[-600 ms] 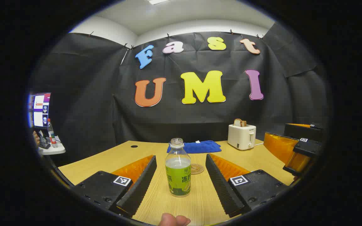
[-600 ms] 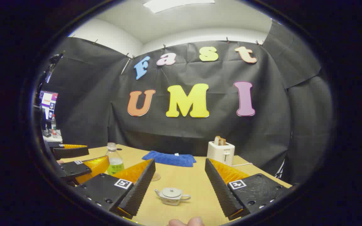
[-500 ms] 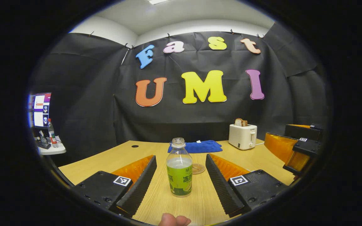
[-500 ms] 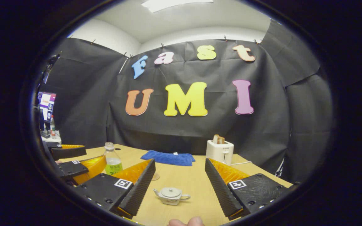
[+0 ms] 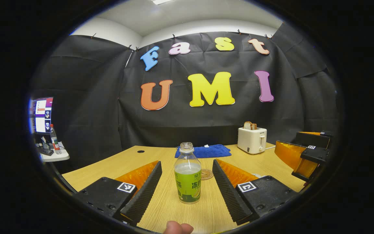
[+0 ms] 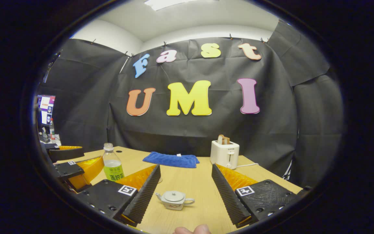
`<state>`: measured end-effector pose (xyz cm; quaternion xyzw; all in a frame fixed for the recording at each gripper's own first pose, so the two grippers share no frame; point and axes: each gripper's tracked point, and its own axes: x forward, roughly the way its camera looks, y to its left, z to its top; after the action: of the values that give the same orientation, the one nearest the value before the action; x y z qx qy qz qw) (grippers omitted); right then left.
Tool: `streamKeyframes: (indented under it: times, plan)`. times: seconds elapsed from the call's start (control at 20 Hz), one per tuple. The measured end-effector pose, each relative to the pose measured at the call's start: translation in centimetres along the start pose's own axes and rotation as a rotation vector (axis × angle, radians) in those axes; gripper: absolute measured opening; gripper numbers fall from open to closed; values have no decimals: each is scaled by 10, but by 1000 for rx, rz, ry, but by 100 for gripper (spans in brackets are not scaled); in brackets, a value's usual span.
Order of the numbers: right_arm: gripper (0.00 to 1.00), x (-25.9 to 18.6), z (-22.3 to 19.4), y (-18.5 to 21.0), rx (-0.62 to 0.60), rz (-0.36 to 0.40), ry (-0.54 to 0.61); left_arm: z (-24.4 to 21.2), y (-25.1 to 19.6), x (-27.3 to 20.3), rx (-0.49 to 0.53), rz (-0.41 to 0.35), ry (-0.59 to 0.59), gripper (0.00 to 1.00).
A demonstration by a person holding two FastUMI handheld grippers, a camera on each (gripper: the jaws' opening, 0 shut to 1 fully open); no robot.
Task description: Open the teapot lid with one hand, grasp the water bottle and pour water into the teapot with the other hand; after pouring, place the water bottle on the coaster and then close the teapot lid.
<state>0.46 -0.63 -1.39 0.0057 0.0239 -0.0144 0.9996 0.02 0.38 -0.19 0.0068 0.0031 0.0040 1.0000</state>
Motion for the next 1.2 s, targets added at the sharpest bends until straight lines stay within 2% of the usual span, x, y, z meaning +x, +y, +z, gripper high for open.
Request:
streamKeyframes:
  times: [0.45, 0.85, 1.15, 1.2]
  plan:
    - [95, 19, -29, 10, 23, 43, 69, -2, 4, 3, -7, 5, 8, 98]
    - [95, 59, -78, 11, -1, 27, 129, -5, 22, 5, -8, 39, 21, 98]
    - [95, 83, -99, 21, -15, 47, 180, -7, 25, 7, -18, 45, 31, 98]
    - [90, 85, -102, 23, -18, 51, 186, -7, 25, 7, -18, 43, 32, 98]
